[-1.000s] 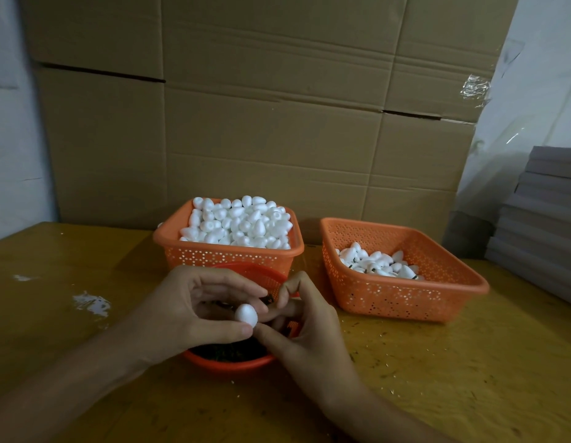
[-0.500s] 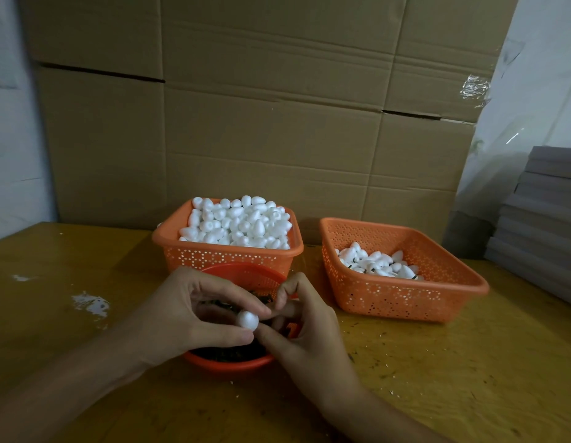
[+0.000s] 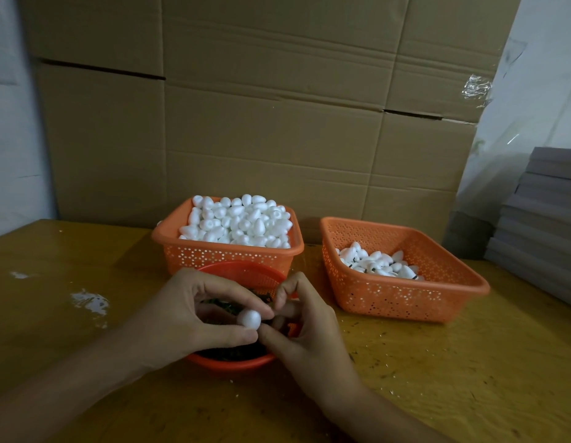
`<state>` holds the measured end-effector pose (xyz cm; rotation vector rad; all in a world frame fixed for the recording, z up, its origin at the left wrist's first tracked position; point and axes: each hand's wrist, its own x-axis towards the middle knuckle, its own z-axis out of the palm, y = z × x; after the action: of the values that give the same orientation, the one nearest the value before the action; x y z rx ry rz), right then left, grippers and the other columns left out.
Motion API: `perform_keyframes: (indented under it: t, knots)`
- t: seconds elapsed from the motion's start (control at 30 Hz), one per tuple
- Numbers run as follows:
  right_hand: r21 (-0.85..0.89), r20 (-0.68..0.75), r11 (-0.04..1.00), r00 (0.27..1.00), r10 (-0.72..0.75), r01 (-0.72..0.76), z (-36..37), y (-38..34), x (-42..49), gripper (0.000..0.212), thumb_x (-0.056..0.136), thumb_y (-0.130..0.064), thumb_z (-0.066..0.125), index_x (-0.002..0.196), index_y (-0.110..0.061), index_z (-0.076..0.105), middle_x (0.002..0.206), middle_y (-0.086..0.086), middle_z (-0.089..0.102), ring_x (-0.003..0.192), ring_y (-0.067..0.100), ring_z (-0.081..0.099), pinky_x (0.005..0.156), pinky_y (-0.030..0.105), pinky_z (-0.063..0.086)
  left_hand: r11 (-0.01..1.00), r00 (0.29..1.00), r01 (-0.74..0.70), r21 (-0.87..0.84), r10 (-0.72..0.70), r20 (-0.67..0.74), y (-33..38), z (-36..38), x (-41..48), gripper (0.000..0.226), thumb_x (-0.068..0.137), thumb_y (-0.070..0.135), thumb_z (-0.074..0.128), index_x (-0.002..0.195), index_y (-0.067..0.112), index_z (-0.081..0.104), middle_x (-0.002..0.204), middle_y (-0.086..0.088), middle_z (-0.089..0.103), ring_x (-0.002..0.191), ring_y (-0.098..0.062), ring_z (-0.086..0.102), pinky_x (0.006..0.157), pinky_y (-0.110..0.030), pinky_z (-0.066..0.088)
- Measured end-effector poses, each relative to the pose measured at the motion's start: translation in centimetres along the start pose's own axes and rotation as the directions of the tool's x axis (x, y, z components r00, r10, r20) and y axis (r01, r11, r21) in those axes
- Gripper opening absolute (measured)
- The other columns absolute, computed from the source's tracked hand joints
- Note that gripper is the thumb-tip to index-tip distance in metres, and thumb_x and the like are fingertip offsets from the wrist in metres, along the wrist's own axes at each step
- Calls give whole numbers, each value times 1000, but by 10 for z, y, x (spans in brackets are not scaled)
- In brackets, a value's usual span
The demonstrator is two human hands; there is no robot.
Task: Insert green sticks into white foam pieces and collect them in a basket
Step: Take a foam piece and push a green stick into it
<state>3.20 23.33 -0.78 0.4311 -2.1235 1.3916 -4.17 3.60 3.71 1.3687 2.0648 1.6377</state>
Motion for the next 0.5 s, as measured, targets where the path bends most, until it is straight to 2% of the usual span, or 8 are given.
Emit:
perform_keyframes:
  t: [0.1,0.17,0.23,0.27,0.33,0.37,0.43,0.5]
  knots:
    - [35,9,999,1000,22,-22,0,0,1,37,88,-14,82,93,-26,47,82,-3,73,69,9,59,62,30,46,998,997,-26,60,30,-64,-1,4,-1,30,78,23,88,105,35,82,109,7,81,110,-12,74,95,-27,59]
    - [74,-4,997,999,33,-32,1,1,1,37,88,-13,82,95,-21,47,87,-1,78,69,11,59,63,33,47,994,992,-41,102,53,-116,0,6,-2,43,76,25,90,113,42,78,116,10,78,112,-11,73,91,-27,61]
    - [84,-42,995,997,60,-57,1,2,0,35,88,-13,82,96,-16,48,87,0,79,69,12,61,62,42,48,992,982,-52,114,72,-176,-2,8,-3,60,73,28,95,124,48,69,123,11,74,112,-14,73,86,-29,63]
    - [92,-65,993,995,77,-71,0,2,1,34,88,-12,82,97,-14,50,87,2,79,68,13,63,61,45,50,991,973,-53,126,80,-215,-4,10,-3,63,72,35,96,127,49,66,126,11,72,112,-15,72,84,-30,64]
    - [169,-132,980,983,128,-105,-4,-3,6,32,89,-4,81,101,-11,53,85,8,79,66,18,67,59,37,55,982,961,-45,181,92,-260,-6,13,-5,55,75,53,84,127,51,63,127,15,69,115,-12,69,84,-28,62]
    - [230,-179,965,969,169,-126,-9,-5,12,31,88,0,81,102,-10,55,84,11,78,66,19,68,60,32,56,974,961,-28,225,88,-262,-5,14,-6,47,79,59,75,124,51,64,126,17,68,116,-10,66,86,-27,60]
    - [274,-309,955,930,200,-114,-28,-12,25,30,88,-2,81,106,-12,60,84,11,78,69,20,72,63,29,57,904,970,-43,424,140,-199,-2,15,-9,25,90,59,59,108,46,70,119,22,66,115,-6,64,87,-25,56]
    - [120,-459,990,880,119,-71,-59,-18,40,28,88,-10,82,108,-16,63,87,5,78,72,21,73,63,34,60,753,979,-98,651,190,-73,4,16,-12,30,99,53,47,92,39,73,110,26,63,107,-2,62,84,-27,53]
